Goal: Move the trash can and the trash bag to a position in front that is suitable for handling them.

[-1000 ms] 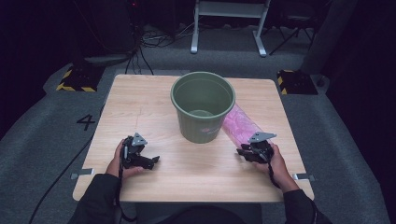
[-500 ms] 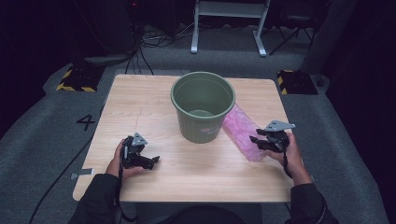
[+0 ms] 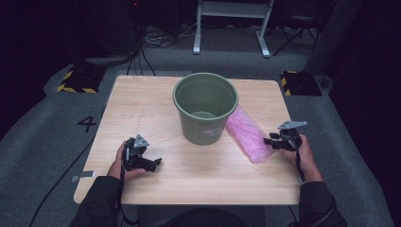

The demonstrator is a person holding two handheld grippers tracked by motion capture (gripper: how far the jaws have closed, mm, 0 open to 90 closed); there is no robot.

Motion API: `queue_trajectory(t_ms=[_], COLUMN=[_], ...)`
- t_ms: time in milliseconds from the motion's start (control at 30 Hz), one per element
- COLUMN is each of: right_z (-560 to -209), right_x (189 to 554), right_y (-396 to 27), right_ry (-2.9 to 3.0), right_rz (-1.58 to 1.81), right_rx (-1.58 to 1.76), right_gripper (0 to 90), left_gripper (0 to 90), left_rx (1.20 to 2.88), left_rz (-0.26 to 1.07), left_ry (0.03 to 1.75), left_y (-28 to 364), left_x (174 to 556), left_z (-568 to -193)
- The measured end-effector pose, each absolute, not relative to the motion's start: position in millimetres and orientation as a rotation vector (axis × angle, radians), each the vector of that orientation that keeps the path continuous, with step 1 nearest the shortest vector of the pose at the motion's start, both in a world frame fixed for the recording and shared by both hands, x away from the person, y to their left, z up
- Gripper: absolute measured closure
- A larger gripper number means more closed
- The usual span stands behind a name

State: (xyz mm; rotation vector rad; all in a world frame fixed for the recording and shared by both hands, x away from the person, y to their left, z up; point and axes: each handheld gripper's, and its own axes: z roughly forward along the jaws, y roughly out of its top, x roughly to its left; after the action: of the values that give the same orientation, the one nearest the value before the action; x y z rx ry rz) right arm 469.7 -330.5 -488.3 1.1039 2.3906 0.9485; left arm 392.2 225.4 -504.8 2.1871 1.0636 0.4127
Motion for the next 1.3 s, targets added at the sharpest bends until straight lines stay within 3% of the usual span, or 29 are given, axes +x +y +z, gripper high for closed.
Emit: queue_trajectory(t_ms=[267,1033,1300], right_z=[-490.6,-496.6,-486.4], right_x=[457.9,379.7,374.5], right_y=[-324.5,-303.0,-304.7], right_ry=[2.432,2.448,2.44], right_rz=[0.964,1.057,1.081], right_rx=[1.071,0.966,0.912], right_gripper=[60.8,58.3,46.6], left_gripper=[0.4,0.4,0.4], left_rx=[2.187,2.187,2.185], left_rz=[0.413,0.414,0.415], left_ry=[1.062,1.063,1.064], left_y=[225.4,225.3,225.1], left_x=[392.3,392.5,392.6], left_z=[-504.8,-504.8,-504.8])
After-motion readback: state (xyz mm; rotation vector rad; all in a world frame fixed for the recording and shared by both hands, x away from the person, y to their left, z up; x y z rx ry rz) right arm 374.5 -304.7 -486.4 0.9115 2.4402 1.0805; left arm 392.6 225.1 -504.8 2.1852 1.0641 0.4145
